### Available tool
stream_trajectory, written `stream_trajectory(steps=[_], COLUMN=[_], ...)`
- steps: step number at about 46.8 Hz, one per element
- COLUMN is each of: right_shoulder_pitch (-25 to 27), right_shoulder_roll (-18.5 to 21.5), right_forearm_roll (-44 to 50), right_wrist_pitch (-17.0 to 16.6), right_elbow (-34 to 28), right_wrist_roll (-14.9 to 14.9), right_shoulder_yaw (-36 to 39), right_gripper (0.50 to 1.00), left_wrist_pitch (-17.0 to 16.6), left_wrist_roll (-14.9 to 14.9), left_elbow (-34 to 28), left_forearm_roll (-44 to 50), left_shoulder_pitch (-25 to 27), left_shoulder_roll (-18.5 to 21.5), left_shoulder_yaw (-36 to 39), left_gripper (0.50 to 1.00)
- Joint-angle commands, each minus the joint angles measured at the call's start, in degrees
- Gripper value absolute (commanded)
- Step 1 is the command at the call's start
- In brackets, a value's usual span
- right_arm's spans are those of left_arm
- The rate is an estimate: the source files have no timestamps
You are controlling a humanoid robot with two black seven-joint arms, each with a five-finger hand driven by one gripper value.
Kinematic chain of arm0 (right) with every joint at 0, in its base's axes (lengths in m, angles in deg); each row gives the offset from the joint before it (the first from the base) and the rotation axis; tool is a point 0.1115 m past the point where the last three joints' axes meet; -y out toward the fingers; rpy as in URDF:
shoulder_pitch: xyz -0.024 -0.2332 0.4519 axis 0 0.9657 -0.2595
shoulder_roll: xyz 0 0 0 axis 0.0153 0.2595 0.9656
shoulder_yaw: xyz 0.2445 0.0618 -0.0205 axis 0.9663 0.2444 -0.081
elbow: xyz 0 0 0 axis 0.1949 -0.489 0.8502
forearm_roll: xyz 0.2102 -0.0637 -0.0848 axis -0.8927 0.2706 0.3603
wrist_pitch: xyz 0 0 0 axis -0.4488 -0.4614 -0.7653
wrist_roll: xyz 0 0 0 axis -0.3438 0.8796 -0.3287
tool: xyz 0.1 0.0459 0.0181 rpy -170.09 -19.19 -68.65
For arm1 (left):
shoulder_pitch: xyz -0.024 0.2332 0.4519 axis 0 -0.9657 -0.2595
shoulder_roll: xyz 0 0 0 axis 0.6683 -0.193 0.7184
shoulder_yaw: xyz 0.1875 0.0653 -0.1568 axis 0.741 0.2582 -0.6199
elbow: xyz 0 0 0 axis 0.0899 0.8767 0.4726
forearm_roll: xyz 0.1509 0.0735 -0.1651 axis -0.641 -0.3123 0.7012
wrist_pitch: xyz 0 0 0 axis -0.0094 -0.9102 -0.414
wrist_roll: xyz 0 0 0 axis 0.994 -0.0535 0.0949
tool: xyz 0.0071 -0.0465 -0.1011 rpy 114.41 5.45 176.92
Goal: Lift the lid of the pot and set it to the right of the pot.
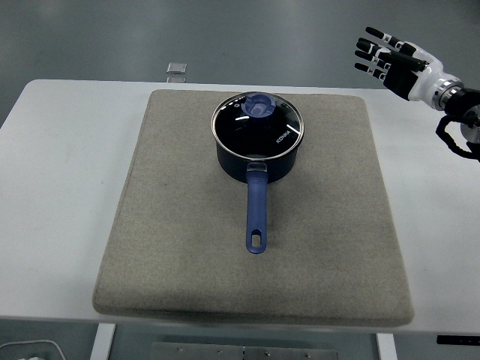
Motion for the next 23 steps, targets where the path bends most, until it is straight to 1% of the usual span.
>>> stream_trajectory(steps=[1,9,19,23], right_shoulder_pitch=[-0.17,-0.26,-1.22,-1.49], right_shoulder_roll=[-0.19,-1.07,-1.24,-1.51], right_forearm_roll=[0.03,1.43,11.09,13.30], right_wrist_pitch=[0.17,0.08,0.26,0.17], right_elbow=[0.00,0.00,0.96,1.31], right_wrist_roll=[0.07,-0.02,-0.11,-0.11], right_shoulder_yaw=[-0.02,-0.29,-0.29,-0.20], right_gripper=[0.913,0.913,0.913,0.913], left_wrist_pitch=[0.00,0.00,0.00,0.00], left_wrist_roll=[-0.01,-0.01,-0.01,-0.01], left_elbow=[0.00,0.00,0.00,0.00], left_forearm_roll=[-0.01,-0.01,-0.01,-0.01], left_shoulder_pitch=[0.00,0.00,0.00,0.00], left_shoulder_roll=[0.00,0.00,0.00,0.00], left_shoulder_yaw=[0.02,0.02,0.02,0.02], left_gripper=[1.000,1.000,1.000,1.000])
